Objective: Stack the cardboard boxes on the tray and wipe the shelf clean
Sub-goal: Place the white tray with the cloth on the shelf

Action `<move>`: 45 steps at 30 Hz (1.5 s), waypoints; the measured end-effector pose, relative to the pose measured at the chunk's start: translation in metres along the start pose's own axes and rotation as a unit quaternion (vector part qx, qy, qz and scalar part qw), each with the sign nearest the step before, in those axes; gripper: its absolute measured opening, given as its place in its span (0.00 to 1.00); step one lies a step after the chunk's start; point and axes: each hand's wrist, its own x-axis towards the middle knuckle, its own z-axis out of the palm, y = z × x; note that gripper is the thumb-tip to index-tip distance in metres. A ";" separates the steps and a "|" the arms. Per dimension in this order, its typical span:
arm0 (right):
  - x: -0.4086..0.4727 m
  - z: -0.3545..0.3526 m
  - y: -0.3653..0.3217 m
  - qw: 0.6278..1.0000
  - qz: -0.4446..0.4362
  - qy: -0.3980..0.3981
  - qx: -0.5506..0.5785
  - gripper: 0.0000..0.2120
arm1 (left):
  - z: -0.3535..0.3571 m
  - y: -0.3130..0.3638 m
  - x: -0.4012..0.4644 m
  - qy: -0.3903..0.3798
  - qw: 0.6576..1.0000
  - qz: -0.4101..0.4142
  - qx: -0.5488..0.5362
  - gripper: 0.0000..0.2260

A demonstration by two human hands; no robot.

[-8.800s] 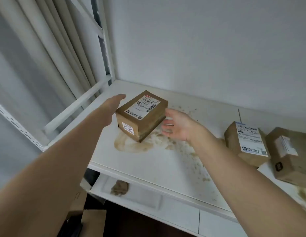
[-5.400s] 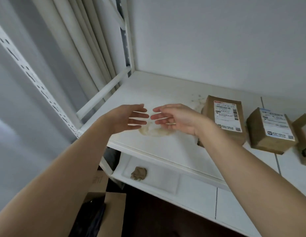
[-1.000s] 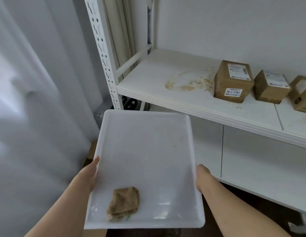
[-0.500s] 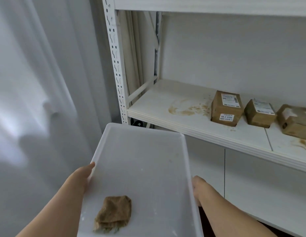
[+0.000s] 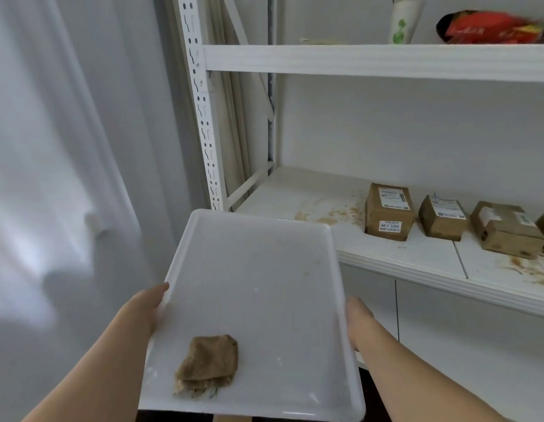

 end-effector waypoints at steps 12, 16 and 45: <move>-0.017 -0.028 -0.086 0.994 -0.065 0.071 0.053 0.16 | 0.074 0.062 0.002 -0.048 0.997 0.066 0.009 0.09; 0.003 -0.032 -0.112 0.993 -0.065 0.079 0.061 0.14 | 0.108 0.081 0.009 -0.046 0.994 0.100 0.007 0.12; 0.152 0.075 -0.251 0.950 -0.235 0.002 -0.206 0.23 | 0.281 0.196 0.111 0.157 0.963 0.214 0.048 0.14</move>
